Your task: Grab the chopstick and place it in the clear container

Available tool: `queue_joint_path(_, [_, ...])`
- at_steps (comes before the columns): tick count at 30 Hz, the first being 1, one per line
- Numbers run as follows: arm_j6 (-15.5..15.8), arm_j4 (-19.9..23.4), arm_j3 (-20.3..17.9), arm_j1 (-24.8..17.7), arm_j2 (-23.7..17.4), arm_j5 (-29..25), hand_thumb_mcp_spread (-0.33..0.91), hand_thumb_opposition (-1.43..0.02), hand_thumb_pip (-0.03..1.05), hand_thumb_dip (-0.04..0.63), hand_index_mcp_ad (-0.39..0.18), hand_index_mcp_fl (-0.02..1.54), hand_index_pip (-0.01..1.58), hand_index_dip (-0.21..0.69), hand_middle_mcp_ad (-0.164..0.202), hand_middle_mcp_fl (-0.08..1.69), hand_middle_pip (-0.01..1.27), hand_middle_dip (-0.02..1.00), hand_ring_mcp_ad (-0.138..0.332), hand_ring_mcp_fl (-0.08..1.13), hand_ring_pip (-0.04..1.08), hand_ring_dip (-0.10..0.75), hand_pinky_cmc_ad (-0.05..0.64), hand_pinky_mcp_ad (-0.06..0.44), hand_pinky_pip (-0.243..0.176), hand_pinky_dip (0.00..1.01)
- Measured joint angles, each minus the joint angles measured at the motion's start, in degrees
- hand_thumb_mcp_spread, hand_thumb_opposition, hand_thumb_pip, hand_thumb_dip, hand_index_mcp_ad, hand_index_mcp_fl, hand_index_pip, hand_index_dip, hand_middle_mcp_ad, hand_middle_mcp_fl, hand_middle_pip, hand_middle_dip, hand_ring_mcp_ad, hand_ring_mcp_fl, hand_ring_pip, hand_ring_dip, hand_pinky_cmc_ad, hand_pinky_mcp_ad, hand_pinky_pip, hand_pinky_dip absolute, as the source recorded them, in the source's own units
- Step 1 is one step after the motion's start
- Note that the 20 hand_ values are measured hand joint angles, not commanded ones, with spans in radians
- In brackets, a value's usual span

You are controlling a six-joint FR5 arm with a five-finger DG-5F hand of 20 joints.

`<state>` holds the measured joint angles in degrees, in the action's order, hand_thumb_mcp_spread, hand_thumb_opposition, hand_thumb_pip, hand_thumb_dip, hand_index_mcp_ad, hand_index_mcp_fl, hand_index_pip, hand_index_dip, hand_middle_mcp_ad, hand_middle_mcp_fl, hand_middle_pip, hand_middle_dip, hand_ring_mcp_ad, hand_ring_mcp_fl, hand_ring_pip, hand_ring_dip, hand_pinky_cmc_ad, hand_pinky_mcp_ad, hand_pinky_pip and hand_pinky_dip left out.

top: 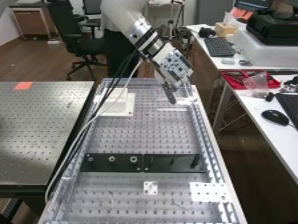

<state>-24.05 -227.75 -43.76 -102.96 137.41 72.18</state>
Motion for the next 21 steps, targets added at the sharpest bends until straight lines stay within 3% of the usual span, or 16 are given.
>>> queue_joint_path(7, [0.69,-2.29,2.35,0.11,1.88,0.16,0.66,-1.01,0.54,0.237,-0.089,0.77,1.19,0.005,0.068,1.03,0.70,0.63,0.014,0.93,0.09,0.541,0.405,0.281,0.045,0.45])
queue_joint_path(21, [1.17,-2.49,4.05,0.08,3.38,0.40,0.66,-1.02,0.54,0.239,-0.089,0.77,1.19,0.005,0.068,1.02,0.70,0.63,0.012,0.93,0.11,0.539,0.403,0.281,0.035,0.46])
